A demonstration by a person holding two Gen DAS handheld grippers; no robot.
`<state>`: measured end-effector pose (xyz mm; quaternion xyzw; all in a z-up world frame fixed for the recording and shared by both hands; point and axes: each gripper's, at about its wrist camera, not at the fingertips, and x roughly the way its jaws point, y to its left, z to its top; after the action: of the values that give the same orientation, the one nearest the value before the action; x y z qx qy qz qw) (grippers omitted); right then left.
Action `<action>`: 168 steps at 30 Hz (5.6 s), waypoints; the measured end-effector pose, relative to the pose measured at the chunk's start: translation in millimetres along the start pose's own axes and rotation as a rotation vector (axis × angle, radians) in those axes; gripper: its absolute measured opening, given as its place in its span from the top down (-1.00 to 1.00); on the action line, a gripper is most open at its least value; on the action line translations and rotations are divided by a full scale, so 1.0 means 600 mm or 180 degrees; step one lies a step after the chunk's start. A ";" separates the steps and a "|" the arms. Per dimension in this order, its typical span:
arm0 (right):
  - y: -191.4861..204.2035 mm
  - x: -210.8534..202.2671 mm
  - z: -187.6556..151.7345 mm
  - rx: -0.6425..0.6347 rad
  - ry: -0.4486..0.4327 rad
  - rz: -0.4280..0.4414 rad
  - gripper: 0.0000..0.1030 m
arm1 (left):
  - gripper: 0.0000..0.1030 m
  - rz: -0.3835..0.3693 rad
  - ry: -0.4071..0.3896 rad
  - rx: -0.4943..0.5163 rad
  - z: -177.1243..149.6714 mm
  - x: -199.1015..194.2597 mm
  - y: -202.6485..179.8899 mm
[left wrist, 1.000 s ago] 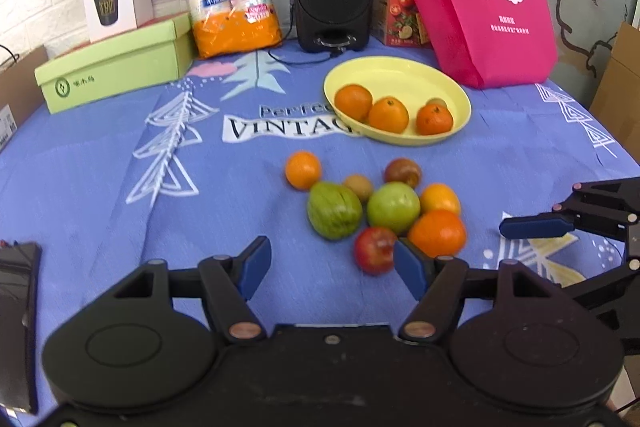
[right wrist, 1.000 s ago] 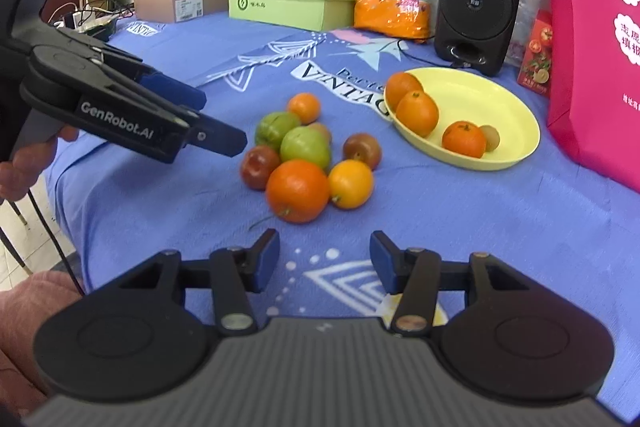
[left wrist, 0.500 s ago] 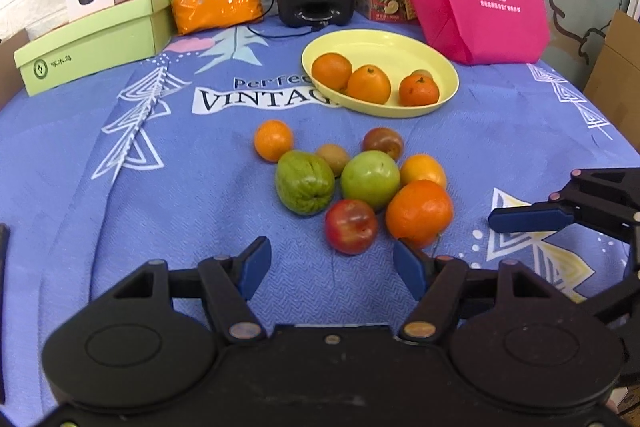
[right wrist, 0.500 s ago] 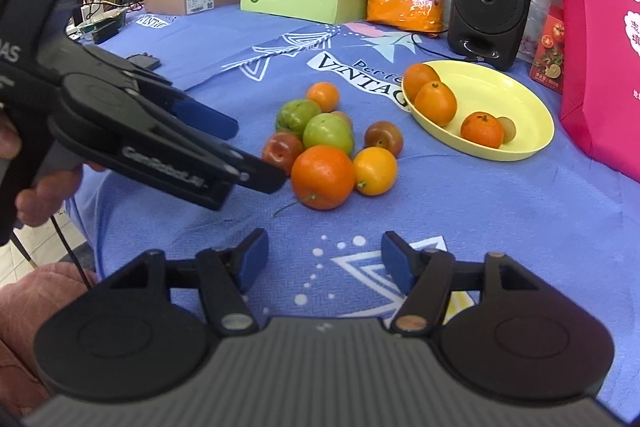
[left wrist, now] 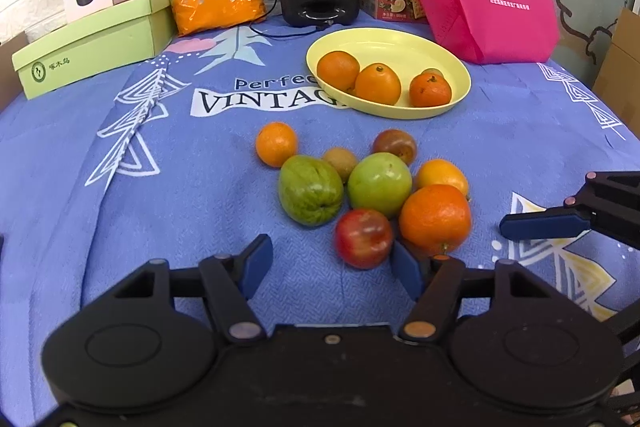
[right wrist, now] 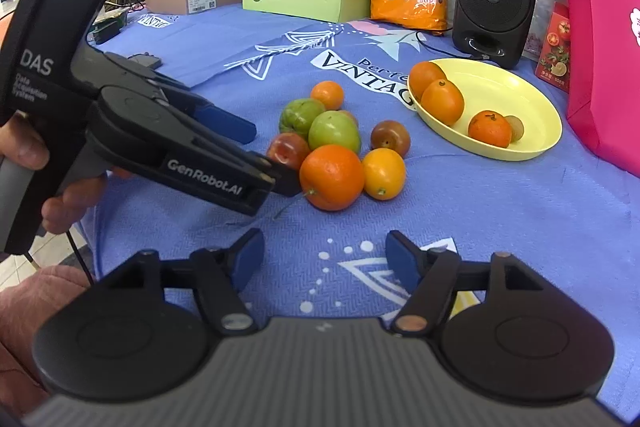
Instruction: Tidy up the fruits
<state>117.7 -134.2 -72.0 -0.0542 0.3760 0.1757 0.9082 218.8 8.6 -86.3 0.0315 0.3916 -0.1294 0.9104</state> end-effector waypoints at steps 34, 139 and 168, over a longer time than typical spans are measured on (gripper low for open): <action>-0.004 0.048 0.040 0.0137 -0.0015 -0.0013 0.28 | 0.40 0.0038 -0.0038 -0.0065 -0.015 -0.024 0.048; -0.052 0.033 0.045 -0.0025 -0.0110 0.0021 0.07 | 0.35 -0.0175 -0.0115 0.0247 -0.007 -0.006 0.009; -0.046 0.064 0.058 -0.0042 -0.0027 0.0033 0.39 | 0.41 -0.0217 -0.0163 0.0208 0.001 -0.027 0.011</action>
<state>175.9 -141.5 -75.1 -0.0575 0.3713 0.1831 0.9085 210.3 18.1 -74.6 0.0446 0.3646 -0.1738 0.9137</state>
